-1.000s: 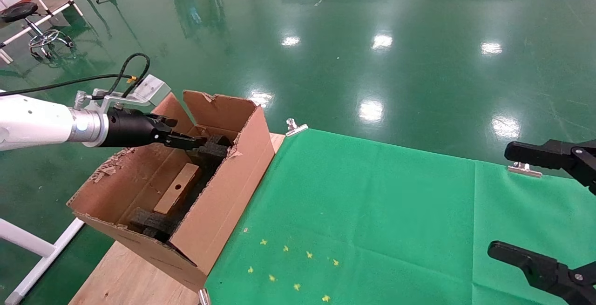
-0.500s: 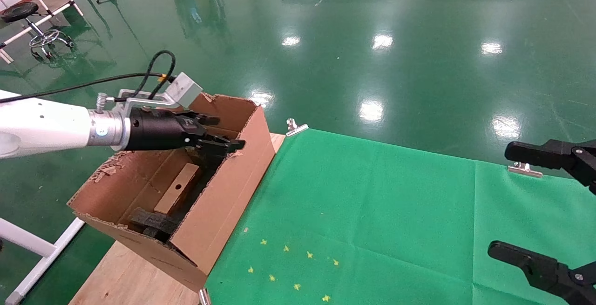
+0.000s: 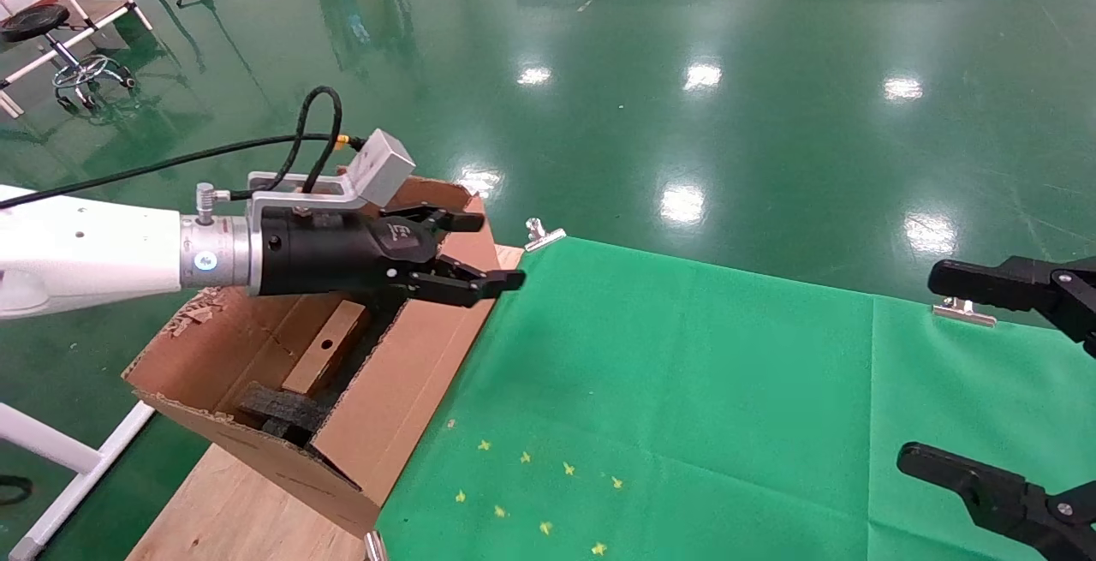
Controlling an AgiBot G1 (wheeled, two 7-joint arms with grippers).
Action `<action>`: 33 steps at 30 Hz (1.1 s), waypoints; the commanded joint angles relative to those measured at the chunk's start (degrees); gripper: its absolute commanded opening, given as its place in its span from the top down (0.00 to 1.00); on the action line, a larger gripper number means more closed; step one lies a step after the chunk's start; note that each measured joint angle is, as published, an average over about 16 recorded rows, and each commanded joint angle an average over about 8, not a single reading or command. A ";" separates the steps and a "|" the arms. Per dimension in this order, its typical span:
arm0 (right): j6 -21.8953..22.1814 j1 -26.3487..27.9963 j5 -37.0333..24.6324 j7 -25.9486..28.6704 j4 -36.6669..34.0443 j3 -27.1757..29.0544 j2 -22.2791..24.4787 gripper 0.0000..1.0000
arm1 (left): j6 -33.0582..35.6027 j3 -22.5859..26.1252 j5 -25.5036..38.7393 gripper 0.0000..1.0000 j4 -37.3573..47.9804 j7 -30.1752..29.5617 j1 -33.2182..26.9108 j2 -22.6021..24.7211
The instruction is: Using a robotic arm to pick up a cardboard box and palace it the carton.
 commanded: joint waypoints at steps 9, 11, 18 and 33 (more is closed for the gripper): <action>0.00 0.00 0.00 0.00 0.00 0.00 0.00 0.00 | 4.50 -5.45 -7.53 0.00 -7.45 3.24 5.39 -0.39; 0.00 0.00 0.00 0.00 0.00 0.00 0.00 0.00 | 5.42 -6.56 -9.05 0.00 -8.96 3.90 6.48 -0.47; 0.00 0.00 0.00 0.00 0.00 0.00 0.00 0.00 | 8.56 -10.36 -14.30 0.00 -14.15 6.16 10.24 -0.74; 0.01 -0.01 0.01 0.00 -0.01 0.00 0.00 0.00 | 14.71 -17.78 -24.61 0.00 -24.38 10.51 17.57 -1.26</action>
